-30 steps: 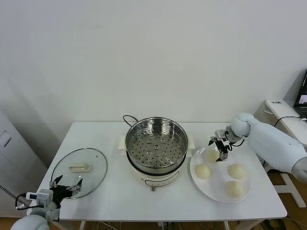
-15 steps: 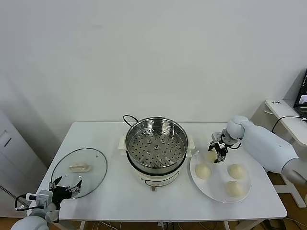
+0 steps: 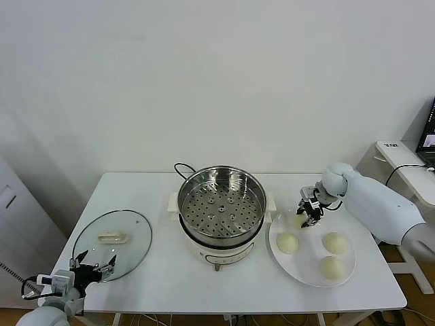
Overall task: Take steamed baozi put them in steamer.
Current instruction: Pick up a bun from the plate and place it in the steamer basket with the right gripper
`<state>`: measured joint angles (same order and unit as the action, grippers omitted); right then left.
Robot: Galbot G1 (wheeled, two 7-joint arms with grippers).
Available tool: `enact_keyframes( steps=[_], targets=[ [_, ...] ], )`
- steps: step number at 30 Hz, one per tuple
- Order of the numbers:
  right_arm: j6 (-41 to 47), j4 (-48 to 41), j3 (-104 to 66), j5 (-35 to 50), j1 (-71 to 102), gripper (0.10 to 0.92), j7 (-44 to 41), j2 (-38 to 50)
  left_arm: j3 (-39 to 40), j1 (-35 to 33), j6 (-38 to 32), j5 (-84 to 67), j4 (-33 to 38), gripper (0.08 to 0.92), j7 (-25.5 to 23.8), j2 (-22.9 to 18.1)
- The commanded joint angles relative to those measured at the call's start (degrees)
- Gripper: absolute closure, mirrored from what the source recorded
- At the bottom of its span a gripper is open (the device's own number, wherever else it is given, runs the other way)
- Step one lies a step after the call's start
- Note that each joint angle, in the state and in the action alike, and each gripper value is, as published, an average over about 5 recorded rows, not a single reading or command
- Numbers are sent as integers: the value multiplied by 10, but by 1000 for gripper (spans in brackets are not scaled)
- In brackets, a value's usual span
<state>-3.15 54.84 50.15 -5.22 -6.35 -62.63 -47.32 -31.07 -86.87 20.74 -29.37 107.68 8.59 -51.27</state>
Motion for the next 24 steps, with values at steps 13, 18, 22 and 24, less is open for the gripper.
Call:
enact_keyframes(
  steps=[13,18,22,24],
  targets=[
    [-269,36,146,116,-310,592,-51,-80,3,2,0,-1,9,177,0,8],
    [-368,37,133,93,-306,585,-49,-132,2,1,1,-1,14,177,1,10],
    [-418,63,126,56,-296,584,-33,-162,2,1,1,-2,14,177,1,10],
    [-439,76,119,29,-289,584,-26,-172,2,1,0,-2,13,177,1,10]
  ],
)
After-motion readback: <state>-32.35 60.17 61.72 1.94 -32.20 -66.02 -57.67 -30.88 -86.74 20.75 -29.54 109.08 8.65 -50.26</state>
